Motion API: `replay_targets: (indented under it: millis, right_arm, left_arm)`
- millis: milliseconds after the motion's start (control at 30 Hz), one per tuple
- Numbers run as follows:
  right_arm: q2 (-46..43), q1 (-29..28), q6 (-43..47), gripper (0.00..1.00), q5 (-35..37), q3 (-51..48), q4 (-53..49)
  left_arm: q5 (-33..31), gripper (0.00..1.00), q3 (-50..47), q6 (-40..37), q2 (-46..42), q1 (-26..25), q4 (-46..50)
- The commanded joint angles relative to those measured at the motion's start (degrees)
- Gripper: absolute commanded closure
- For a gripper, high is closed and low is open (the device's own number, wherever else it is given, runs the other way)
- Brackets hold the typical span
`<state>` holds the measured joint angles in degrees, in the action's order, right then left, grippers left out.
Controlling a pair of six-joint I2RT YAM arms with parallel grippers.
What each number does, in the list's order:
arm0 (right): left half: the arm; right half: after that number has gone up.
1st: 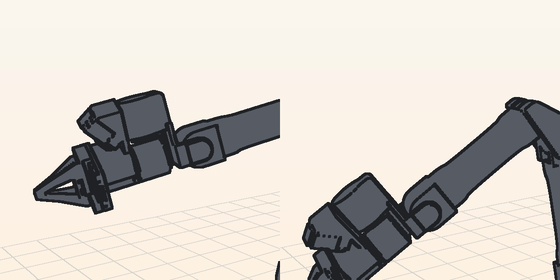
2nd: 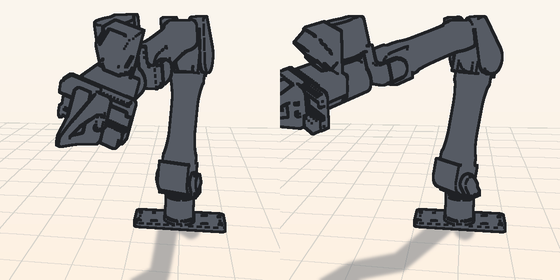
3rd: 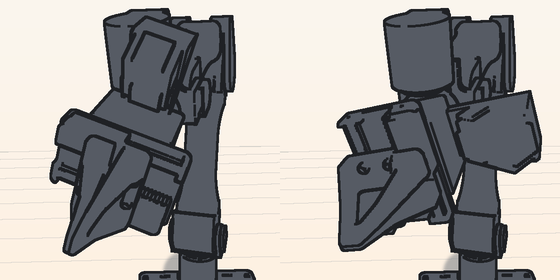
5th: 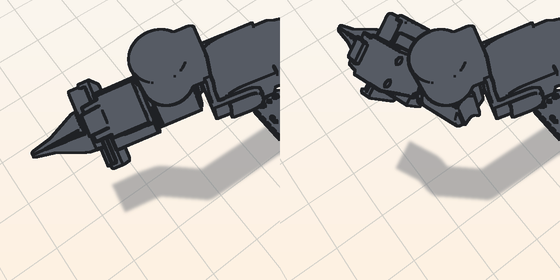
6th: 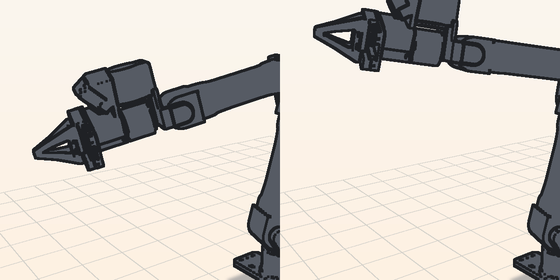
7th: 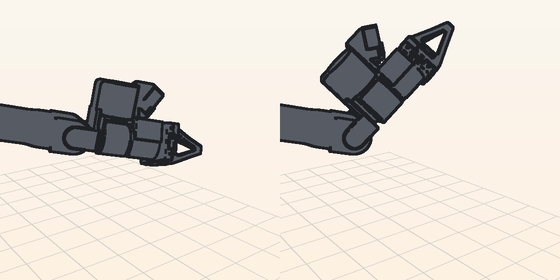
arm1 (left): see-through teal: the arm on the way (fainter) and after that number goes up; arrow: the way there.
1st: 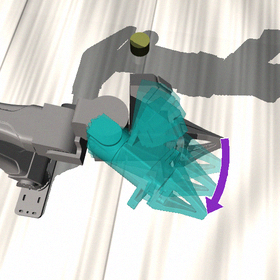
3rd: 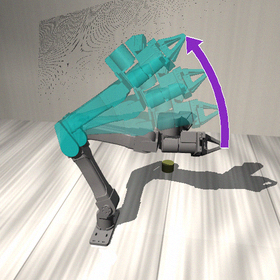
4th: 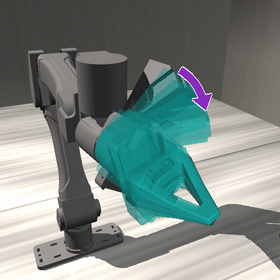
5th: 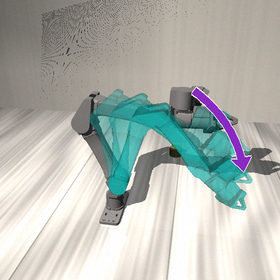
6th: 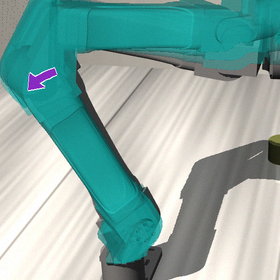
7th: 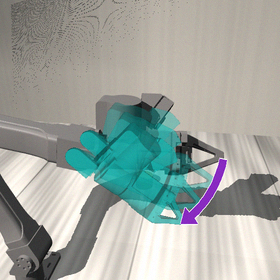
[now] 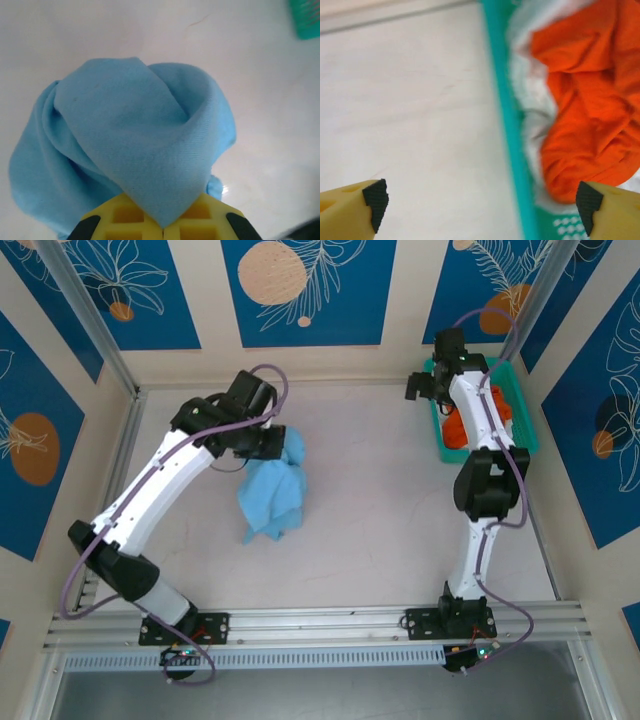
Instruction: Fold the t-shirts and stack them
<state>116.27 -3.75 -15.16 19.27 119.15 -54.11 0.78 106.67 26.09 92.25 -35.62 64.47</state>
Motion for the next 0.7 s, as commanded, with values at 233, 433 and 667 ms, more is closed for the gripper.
replay_targets:
  millis: [233, 433, 667]
  right_arm:
    - [-24.0, -5.1, -28.0, 0.01, -18.6, -29.3, 5.3]
    - [-29.1, -8.4, -29.0, 0.06, -27.5, -47.6, 7.8]
    - [-27.3, -14.8, -31.3, 0.2, -34.5, -56.8, 12.7]
  left_arm:
    - [-4.9, 0.16, 15.3, 6.7, 16.2, 2.8, 6.5]
    - [15.0, 0.25, -11.6, 10.5, 7.1, 8.3, -6.2]
    - [32.8, 0.37, -26.1, 12.7, 7.4, 7.9, -19.2]
